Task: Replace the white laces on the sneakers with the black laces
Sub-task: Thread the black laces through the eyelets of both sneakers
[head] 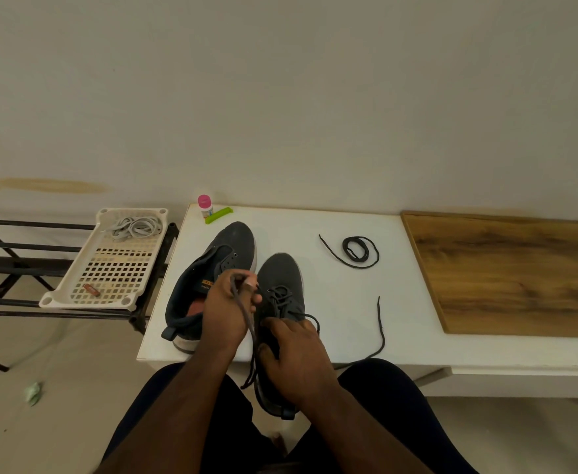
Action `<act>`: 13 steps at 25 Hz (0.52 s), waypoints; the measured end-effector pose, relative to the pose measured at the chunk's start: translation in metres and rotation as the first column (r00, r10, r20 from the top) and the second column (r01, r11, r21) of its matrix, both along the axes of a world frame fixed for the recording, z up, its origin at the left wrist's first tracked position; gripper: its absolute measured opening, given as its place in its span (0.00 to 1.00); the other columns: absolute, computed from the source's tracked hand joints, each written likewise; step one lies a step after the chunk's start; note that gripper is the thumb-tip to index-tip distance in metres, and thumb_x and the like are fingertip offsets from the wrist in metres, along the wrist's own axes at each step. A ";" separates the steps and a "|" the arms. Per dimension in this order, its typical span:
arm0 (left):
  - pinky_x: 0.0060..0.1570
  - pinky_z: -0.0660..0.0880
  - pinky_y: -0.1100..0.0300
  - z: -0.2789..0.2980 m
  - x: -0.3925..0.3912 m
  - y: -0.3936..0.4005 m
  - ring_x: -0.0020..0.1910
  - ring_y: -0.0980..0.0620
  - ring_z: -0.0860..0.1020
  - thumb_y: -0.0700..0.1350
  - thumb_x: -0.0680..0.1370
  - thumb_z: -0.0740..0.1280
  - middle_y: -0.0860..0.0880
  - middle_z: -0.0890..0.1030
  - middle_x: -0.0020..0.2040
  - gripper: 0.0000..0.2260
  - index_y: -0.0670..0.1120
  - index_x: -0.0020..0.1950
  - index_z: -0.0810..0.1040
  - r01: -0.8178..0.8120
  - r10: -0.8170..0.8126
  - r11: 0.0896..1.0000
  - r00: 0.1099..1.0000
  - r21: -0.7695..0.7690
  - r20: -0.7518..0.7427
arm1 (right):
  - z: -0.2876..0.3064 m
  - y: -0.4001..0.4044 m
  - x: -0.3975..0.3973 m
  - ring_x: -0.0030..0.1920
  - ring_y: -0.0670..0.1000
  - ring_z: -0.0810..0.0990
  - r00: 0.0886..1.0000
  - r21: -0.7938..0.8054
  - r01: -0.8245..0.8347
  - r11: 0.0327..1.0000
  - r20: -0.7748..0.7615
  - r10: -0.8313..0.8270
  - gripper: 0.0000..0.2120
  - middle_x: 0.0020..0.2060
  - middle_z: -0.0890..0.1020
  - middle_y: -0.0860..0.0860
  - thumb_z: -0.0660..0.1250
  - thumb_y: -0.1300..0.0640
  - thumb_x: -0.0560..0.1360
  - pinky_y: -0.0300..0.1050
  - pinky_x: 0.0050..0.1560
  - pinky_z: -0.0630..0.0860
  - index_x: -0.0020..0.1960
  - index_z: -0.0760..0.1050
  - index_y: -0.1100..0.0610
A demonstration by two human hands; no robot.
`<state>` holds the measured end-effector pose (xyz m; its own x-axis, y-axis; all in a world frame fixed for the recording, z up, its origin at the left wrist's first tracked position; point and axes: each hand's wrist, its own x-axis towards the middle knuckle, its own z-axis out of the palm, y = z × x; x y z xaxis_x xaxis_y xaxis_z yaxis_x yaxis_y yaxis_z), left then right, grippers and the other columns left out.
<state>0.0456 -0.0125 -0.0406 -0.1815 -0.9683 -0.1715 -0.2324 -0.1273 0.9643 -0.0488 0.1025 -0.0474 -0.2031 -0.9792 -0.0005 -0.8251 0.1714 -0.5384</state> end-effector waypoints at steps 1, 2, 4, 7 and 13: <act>0.32 0.75 0.66 0.001 0.001 -0.001 0.31 0.61 0.78 0.44 0.81 0.65 0.47 0.81 0.39 0.04 0.44 0.51 0.77 -0.019 0.020 1.000 1.000 0.014 -0.017 | 0.001 0.000 0.000 0.56 0.52 0.72 1.000 0.001 0.001 1.000 0.000 -0.001 0.15 0.56 0.79 0.48 0.58 0.48 0.78 0.45 0.56 0.69 0.62 0.73 0.49; 0.32 0.75 0.66 0.002 0.002 -0.001 0.32 0.60 0.78 0.44 0.81 0.65 0.46 0.80 0.41 0.04 0.44 0.53 0.76 -0.003 0.005 0.999 1.000 0.054 -0.025 | 0.001 0.000 0.000 0.55 0.52 0.72 1.000 -0.001 -0.004 1.000 -0.003 0.004 0.15 0.55 0.80 0.47 0.58 0.48 0.78 0.46 0.56 0.69 0.62 0.73 0.49; 0.34 0.74 0.64 0.000 0.002 0.004 0.36 0.55 0.79 0.44 0.80 0.67 0.44 0.80 0.47 0.06 0.46 0.56 0.76 0.091 -0.095 0.986 0.995 0.140 0.023 | -0.001 -0.001 0.001 0.53 0.51 0.73 1.000 -0.010 -0.012 1.000 -0.011 0.012 0.13 0.53 0.80 0.46 0.57 0.48 0.78 0.46 0.56 0.70 0.60 0.73 0.47; 0.34 0.77 0.61 0.011 -0.003 0.007 0.37 0.51 0.80 0.42 0.82 0.64 0.42 0.81 0.48 0.05 0.48 0.57 0.76 0.064 -0.054 0.957 0.998 0.281 -0.043 | -0.005 -0.002 0.000 0.52 0.51 0.73 0.999 -0.040 -0.026 0.999 -0.019 0.025 0.12 0.52 0.80 0.46 0.57 0.48 0.78 0.46 0.55 0.70 0.58 0.74 0.47; 0.30 0.79 0.58 0.045 0.017 0.000 0.35 0.43 0.83 0.58 0.84 0.54 0.42 0.86 0.49 0.17 0.51 0.58 0.77 0.034 0.166 0.835 0.936 0.549 -0.310 | 0.007 -0.012 -0.010 0.53 0.51 0.76 1.000 -0.042 -0.027 0.999 -0.012 0.026 0.14 0.51 0.81 0.46 0.60 0.50 0.75 0.49 0.54 0.76 0.59 0.75 0.48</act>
